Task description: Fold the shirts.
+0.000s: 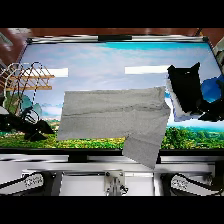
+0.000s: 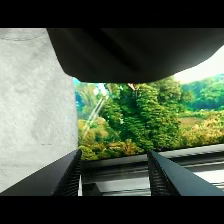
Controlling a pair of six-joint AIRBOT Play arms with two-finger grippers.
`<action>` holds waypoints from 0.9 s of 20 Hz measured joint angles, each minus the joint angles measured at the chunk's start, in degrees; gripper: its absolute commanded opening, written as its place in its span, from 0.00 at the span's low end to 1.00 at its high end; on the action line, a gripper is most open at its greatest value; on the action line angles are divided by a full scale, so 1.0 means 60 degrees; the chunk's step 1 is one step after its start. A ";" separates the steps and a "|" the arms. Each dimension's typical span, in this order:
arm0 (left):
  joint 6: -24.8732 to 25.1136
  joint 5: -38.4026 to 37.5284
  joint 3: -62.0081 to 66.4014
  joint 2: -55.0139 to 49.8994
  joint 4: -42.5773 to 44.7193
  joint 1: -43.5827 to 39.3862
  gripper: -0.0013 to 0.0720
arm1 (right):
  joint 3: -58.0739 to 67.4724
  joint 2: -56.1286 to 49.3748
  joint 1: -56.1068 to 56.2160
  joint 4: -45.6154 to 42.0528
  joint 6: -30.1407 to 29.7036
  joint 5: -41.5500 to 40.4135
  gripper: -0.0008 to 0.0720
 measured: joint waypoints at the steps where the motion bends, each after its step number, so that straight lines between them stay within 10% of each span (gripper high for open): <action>1: 0.0149 0.0313 -0.0361 0.0066 -0.0211 0.0011 0.83 | -0.0076 0.0062 -0.0047 0.0102 -0.0033 0.0076 0.74; 6: 0.0543 0.1337 -0.1133 0.0135 -0.1126 -0.0375 0.81 | -0.0251 0.0186 -0.0025 0.0379 -0.0102 0.0364 0.74; 13: 0.0652 0.2222 -0.1311 -0.0419 -0.2055 -0.1027 0.12 | -0.0310 0.0200 -0.0015 0.0364 -0.0102 0.0353 0.74; 18: 0.0998 0.2011 -0.1195 -0.0637 -0.2364 -0.1184 0.07 | -0.1639 0.0208 0.0025 -0.0018 -0.0262 -0.0106 0.74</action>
